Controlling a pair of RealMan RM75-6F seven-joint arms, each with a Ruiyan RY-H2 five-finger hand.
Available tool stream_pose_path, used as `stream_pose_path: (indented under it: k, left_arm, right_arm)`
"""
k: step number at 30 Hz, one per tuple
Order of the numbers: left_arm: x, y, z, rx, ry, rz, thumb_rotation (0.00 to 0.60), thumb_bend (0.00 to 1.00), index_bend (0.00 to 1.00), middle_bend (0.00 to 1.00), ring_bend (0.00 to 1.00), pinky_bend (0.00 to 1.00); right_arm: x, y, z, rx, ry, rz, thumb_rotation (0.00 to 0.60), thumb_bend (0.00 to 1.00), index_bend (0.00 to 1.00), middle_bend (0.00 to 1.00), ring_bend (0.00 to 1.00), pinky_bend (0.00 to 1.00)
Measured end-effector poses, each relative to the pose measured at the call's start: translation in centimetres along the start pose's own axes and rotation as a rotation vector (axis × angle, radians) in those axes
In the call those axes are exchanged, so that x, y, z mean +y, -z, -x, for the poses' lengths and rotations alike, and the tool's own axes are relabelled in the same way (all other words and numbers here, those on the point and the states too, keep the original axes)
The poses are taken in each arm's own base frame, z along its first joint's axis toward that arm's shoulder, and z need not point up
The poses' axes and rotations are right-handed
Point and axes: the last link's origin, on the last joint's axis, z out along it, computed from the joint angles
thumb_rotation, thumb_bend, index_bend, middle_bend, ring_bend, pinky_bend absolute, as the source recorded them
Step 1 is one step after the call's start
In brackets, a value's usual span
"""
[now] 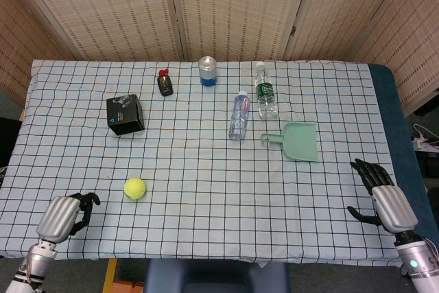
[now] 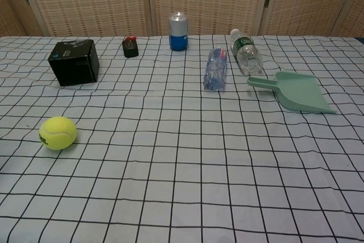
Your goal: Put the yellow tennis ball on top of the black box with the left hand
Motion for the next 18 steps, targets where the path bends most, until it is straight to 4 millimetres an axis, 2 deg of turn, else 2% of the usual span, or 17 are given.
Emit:
stream_pose_path:
  k: [5, 11, 18]
  left_arm:
    - [1.4, -0.5, 2.1, -0.079, 0.24, -0.01, 0.6, 0.77, 0.51, 0.61, 0.58, 0.9]
    - [2.8, -1.4, 4.4, -0.11, 0.447, -0.005, 0.6, 0.77, 0.49, 0.59, 0.58, 0.9]
    - [3.0, -2.5, 6.4, -0.109, 0.528, -0.031, 0.6, 0.77, 0.46, 0.56, 0.56, 0.89]
  right_arm:
    - [0.0, 0.0, -0.2, 0.007, -0.006, -0.002, 0.6, 0.16, 0.05, 0.0, 0.0, 0.0]
    - [0.1, 0.0, -0.1, 0.003, -0.004, 0.001, 0.6, 0.16, 0.05, 0.0, 0.0, 0.0]
    - [0.1, -0.1, -0.2, 0.006, -0.004, 0.003, 0.6, 0.16, 0.06, 0.0, 0.0, 0.0]
